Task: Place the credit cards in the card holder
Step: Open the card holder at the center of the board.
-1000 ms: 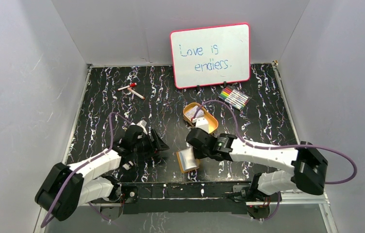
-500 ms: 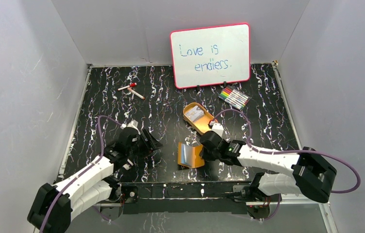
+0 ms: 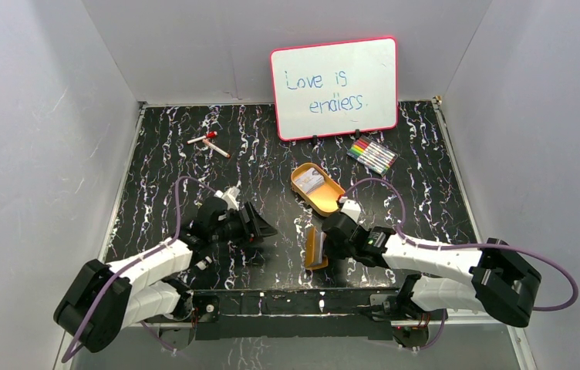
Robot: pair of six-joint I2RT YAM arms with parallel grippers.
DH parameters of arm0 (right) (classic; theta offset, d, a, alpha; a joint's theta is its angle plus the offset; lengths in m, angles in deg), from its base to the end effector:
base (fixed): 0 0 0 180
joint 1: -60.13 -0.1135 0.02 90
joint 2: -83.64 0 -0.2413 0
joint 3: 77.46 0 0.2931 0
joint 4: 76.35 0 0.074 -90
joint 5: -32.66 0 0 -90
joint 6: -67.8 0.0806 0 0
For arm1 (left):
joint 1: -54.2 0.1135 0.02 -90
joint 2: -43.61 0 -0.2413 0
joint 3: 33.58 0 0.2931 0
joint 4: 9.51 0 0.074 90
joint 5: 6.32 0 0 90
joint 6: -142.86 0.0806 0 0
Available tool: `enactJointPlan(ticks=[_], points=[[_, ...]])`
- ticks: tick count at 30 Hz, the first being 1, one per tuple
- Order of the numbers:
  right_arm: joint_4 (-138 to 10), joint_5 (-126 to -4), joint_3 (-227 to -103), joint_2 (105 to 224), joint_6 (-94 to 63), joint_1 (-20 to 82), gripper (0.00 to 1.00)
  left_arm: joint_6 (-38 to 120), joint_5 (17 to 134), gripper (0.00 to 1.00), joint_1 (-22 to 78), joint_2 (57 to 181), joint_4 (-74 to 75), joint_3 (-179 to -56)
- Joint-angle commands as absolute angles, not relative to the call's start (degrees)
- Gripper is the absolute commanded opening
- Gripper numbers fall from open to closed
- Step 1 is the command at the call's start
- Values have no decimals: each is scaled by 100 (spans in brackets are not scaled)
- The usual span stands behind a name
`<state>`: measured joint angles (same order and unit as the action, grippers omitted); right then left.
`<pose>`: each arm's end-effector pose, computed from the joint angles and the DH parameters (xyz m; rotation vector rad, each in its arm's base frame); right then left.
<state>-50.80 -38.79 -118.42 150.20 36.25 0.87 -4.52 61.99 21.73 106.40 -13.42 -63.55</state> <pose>0.1665 0.2299 0.0911 0.1248 2.4718 0.5370 0.2256 -0.1788 0.0973 -0.2439 2.3182 -1.2794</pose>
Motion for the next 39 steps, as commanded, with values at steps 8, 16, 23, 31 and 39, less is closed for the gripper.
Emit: enactJointPlan(ticks=[8,16,23,31,39], points=[[-4855,-3943,-12185,14783,3523,62,0,349,6026,73,1360,11072,-1651,-7281],[-4821,-3932,-12207,14791,3492,68,0,624,6323,69,755,12167,-1417,-7915],[-4845,-3973,-12123,14732,3493,68,0,589,6368,57,685,12438,-1505,-7969],[-4837,-4027,-12168,14681,3449,70,0,735,6416,29,524,12781,-1335,-8192],[-4551,-3899,-11968,14208,3391,61,0,834,6671,0,486,12676,-1191,-8043]])
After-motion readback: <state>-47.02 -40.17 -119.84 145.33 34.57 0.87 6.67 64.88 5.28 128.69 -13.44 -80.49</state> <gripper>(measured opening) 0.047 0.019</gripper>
